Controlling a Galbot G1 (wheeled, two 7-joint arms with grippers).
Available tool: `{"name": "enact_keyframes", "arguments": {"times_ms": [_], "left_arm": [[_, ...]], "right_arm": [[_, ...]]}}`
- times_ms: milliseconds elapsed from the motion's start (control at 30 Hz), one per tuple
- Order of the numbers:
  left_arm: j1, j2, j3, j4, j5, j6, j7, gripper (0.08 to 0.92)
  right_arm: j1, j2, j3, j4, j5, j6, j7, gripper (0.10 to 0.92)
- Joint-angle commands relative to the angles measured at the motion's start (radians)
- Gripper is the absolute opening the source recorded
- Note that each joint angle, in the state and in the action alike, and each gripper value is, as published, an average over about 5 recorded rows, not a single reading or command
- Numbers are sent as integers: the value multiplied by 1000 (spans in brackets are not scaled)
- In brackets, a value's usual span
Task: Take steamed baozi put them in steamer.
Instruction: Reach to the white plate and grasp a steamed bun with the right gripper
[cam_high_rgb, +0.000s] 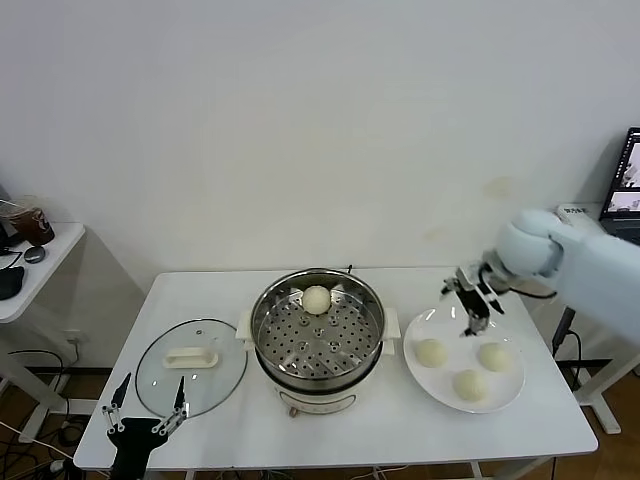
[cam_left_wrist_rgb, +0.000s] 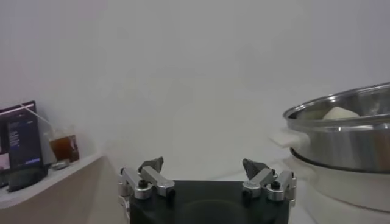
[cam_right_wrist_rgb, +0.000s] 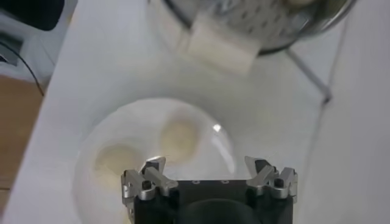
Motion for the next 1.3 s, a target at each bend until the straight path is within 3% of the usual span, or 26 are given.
{"name": "enact_keyframes", "arguments": {"times_ms": [33, 400, 867, 967, 1167, 1300], "left_arm": [[1, 0, 0, -1, 6, 2, 1, 823], [15, -8, -23, 0, 5, -1, -1, 823], [14, -11, -35, 3, 5, -3, -3, 823], [14, -11, -38, 3, 5, -3, -3, 823], [14, -12, -42, 2, 3, -3, -3, 823], [14, -12, -42, 0, 3, -3, -3, 823]], "right_arm": [[-249, 31, 149, -102, -95, -18, 21, 823], [-292, 224, 191, -237, -141, 1, 71, 823], [-316, 286, 223, -305, -189, 9, 110, 819], [-317, 283, 222, -304, -188, 8, 103, 775], [-306, 282, 217, -295, -182, 5, 92, 612], [-280, 269, 206, -276, -164, 4, 79, 566]]}}
